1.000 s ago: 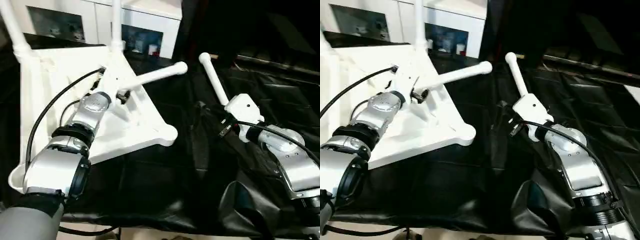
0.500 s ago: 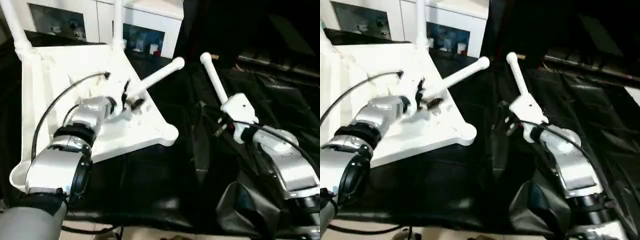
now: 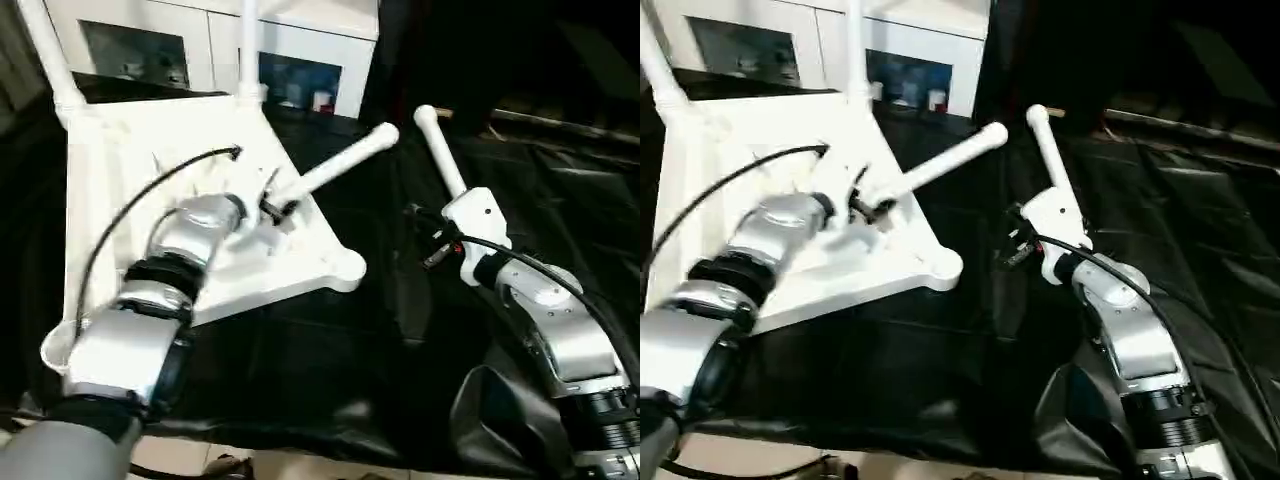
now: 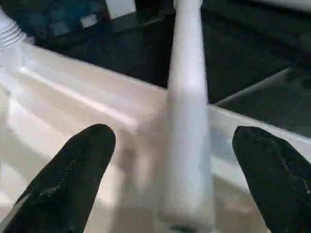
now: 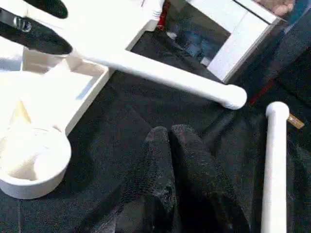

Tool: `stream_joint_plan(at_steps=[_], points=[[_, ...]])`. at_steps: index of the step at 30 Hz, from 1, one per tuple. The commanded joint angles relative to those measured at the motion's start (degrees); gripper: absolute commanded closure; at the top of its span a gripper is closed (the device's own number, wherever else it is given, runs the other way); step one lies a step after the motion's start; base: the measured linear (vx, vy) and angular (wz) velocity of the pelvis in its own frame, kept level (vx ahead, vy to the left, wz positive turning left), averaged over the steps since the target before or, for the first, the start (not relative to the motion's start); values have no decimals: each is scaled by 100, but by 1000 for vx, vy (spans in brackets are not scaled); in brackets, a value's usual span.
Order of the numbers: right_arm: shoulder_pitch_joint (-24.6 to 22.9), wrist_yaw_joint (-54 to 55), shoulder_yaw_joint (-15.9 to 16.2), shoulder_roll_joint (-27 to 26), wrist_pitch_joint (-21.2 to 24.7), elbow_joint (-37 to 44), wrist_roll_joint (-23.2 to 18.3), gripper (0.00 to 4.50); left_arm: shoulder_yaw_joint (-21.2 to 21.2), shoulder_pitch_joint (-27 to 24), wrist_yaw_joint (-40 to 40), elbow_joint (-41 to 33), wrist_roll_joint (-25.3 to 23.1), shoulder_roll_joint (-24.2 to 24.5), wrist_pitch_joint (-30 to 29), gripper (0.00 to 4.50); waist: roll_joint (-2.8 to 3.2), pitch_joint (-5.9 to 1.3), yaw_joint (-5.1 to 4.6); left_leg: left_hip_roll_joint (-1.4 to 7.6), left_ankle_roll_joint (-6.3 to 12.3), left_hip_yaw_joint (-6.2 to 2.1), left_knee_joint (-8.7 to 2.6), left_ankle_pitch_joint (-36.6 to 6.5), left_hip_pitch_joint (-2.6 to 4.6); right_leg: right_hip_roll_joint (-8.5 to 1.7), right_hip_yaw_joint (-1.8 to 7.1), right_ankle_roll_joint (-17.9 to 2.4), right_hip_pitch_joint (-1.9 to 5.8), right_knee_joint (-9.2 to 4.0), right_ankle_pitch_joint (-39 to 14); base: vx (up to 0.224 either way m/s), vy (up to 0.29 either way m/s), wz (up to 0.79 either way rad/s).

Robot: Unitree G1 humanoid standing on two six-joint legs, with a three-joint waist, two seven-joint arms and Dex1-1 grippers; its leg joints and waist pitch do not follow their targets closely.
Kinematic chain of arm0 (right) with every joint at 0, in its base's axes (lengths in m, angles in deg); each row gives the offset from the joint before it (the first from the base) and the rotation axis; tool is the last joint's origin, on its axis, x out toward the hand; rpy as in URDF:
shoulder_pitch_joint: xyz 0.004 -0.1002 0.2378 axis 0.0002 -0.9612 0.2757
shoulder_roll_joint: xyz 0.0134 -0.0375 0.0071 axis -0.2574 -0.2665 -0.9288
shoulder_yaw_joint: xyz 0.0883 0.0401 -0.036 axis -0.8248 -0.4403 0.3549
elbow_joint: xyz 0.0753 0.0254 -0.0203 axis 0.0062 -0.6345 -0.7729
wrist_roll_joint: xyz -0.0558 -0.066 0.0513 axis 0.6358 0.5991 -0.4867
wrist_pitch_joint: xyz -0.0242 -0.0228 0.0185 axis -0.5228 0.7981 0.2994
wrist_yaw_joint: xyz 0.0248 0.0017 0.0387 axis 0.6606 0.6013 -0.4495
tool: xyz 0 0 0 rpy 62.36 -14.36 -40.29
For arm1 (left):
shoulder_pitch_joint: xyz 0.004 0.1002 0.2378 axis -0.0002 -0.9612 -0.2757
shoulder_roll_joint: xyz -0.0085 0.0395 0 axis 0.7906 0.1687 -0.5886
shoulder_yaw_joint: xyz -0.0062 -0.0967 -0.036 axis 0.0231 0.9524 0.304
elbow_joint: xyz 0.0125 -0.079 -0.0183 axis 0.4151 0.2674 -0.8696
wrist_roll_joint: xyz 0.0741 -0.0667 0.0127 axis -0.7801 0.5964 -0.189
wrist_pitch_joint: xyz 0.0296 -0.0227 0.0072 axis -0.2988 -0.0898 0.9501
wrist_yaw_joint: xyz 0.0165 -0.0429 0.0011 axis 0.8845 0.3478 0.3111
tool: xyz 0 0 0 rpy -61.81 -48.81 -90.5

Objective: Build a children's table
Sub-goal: Insert table leg to table base

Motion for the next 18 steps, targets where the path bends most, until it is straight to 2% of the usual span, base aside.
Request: stream_joint_plan(at_steps=[1, 2, 4, 5, 7, 8, 12, 15, 18], points=[[-43, 52, -142, 91, 14, 33, 26, 439, 66, 63, 65, 84, 62, -134, -24, 5, 135, -489, -11, 367, 106, -201, -404, -870, 194, -576, 336, -1476, 324, -388, 116, 0, 0, 0], [-73, 54, -169, 119, 12, 54, 22, 439, 101, 81, 54, 115, 93, -149, -35, 5, 182, -495, -1, 361, 116, -205, -399, -845, 193, -586, 337, -1486, 331, -381, 140, 0, 0, 0], [-111, 64, -197, 132, 35, 83, 4, 439, 109, 94, 53, 143, 98, -143, -30, 5, 161, -494, -9, 345, 188, -200, -391, -821, 178, -579, 336, -1469, 336, -398, 82, 0, 0, 0], [-111, 64, -197, 132, 35, 83, 4, 439, 109, 94, 53, 143, 98, -143, -30, 20, 162, -496, -9, 347, 202, -199, -390, -817, 179, -580, 336, -1463, 336, -400, 58, 0, 0, 0], [-147, 6, -215, 134, 97, 124, -67, 439, 99, 97, 6, 160, 99, -130, -47, 20, 177, -497, -11, 353, 237, -201, -390, -789, 176, -578, 334, -1462, 331, -401, 21, 0, 0, 0], [-247, -268, -248, 110, 316, 285, -383, 439, 86, 87, -42, 189, 82, -104, -57, 32, 193, -495, -16, 356, 251, -204, -395, -814, 177, -577, 330, -1463, 331, -408, -20, 0, 0, 0], [-467, -944, -197, 177, 782, 683, -1006, 439, 78, 53, -24, 232, 41, -62, -60, 80, 199, -491, 1, 382, 368, -216, -402, -909, 186, -581, 325, -1463, 334, -424, -60, 0, 0, 0], [-521, -1101, -177, 214, 912, 782, -1156, 439, 95, 46, -50, 252, 29, -62, -81, 91, 204, -486, -6, 389, 315, -219, -410, -938, 189, -584, 322, -1479, 314, -426, -148, 0, 0, 0], [-556, -1184, -107, 264, 939, 826, -1158, 439, 83, 30, -18, 288, 9, -54, -58, 128, 205, -476, 0, 387, 200, -219, -418, -1018, 193, -590, 328, -1422, 304, -447, -338, 0, 0, 0]])
